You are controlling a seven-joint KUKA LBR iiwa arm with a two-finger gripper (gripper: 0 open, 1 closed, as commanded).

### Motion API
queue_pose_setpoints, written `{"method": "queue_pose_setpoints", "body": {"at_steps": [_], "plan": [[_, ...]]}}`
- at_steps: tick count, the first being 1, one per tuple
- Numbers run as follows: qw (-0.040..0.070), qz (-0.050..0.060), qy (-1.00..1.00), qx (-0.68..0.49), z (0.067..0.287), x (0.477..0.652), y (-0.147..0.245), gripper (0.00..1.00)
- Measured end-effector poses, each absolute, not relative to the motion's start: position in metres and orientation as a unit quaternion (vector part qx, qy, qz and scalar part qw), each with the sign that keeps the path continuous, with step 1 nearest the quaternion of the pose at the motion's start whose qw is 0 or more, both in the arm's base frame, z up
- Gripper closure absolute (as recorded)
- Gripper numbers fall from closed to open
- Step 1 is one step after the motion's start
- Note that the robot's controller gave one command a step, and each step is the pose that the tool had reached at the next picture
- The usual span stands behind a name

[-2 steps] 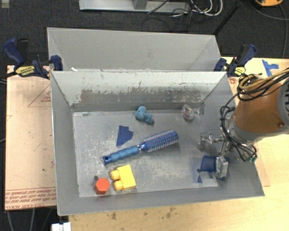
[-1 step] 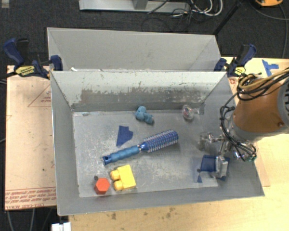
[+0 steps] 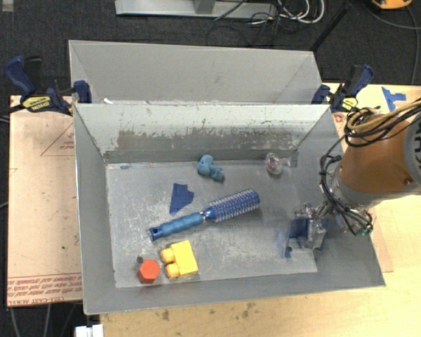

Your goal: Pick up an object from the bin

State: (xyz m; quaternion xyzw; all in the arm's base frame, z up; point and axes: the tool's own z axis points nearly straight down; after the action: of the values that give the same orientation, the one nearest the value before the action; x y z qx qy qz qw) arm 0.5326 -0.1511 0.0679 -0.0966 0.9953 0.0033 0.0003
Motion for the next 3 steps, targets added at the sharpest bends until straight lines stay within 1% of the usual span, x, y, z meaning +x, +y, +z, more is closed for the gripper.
{"method": "queue_pose_setpoints", "body": {"at_steps": [1, 2, 3], "plan": [[0.003, 0.000, 0.995, -0.097, 0.106, 0.534, -0.151, 1.00], [0.002, 0.000, 0.995, -0.097, 0.119, 0.535, -0.150, 1.00], [0.002, 0.000, 0.995, -0.097, 0.123, 0.536, -0.150, 1.00]]}}
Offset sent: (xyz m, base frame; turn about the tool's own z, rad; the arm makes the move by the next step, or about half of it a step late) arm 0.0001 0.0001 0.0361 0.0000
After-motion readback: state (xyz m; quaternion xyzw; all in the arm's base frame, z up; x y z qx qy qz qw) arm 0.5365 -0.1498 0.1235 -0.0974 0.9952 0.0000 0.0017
